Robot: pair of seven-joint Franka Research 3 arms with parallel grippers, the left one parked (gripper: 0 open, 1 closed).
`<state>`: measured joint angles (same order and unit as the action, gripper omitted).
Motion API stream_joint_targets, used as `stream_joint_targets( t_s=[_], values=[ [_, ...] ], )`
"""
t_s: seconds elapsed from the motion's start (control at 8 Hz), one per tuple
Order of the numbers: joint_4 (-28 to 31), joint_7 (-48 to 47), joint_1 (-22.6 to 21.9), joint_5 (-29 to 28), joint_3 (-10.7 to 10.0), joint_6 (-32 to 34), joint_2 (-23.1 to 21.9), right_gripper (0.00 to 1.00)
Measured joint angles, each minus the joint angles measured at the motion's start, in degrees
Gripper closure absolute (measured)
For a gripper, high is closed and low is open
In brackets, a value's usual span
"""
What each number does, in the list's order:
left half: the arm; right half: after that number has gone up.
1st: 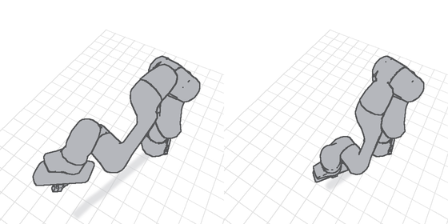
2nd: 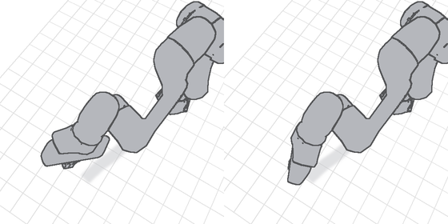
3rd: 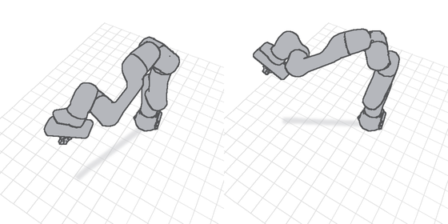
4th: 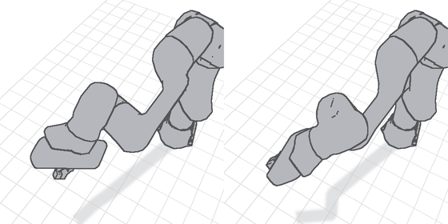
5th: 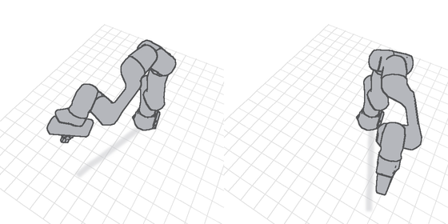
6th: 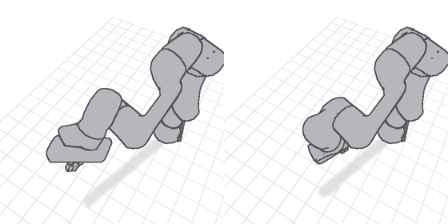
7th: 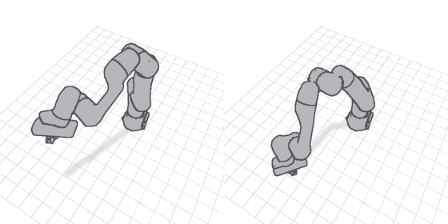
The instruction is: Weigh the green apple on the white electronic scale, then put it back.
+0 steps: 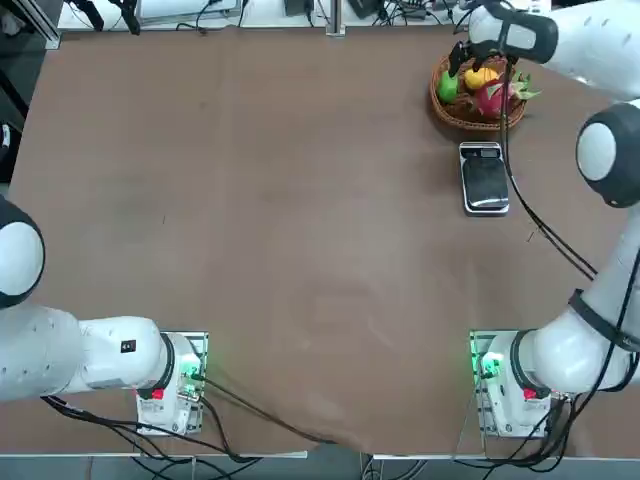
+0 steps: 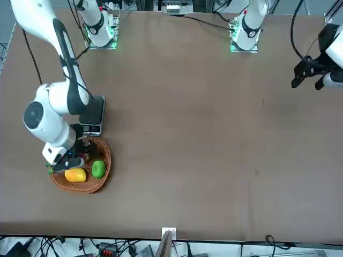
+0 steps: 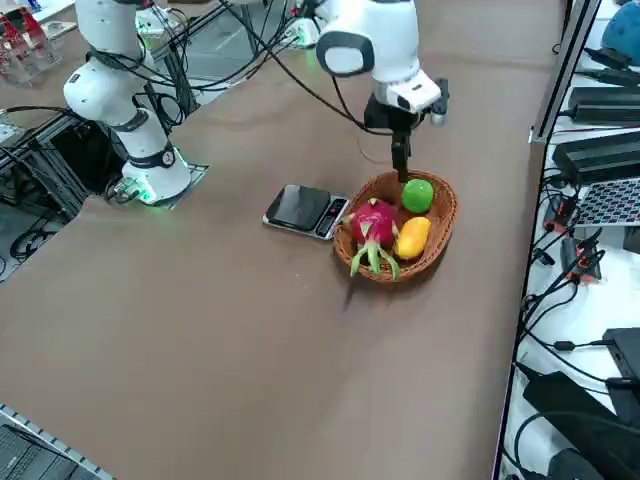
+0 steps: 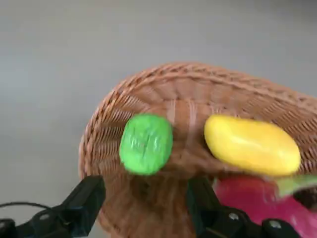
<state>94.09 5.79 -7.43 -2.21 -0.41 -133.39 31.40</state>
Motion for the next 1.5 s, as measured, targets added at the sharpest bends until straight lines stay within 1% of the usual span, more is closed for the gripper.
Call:
stream_joint_targets(
  t_s=[0.25,0.5,0.75,1.0,1.5],
  values=[
    [-4.29,0.59,-0.64,0.01,0.02,-0.31,4.14,0.0],
    [-6.6,0.59,-1.59,0.01,0.02,-0.3,6.47,0.0],
    [-8.09,0.6,-1.64,0.02,-0.04,-0.3,8.35,0.0],
    [-8.84,0.78,-1.63,0.7,-0.17,-0.3,9.73,0.0],
    [-8.91,0.8,-1.55,1.73,-0.36,-0.29,10.37,0.0]
  ],
)
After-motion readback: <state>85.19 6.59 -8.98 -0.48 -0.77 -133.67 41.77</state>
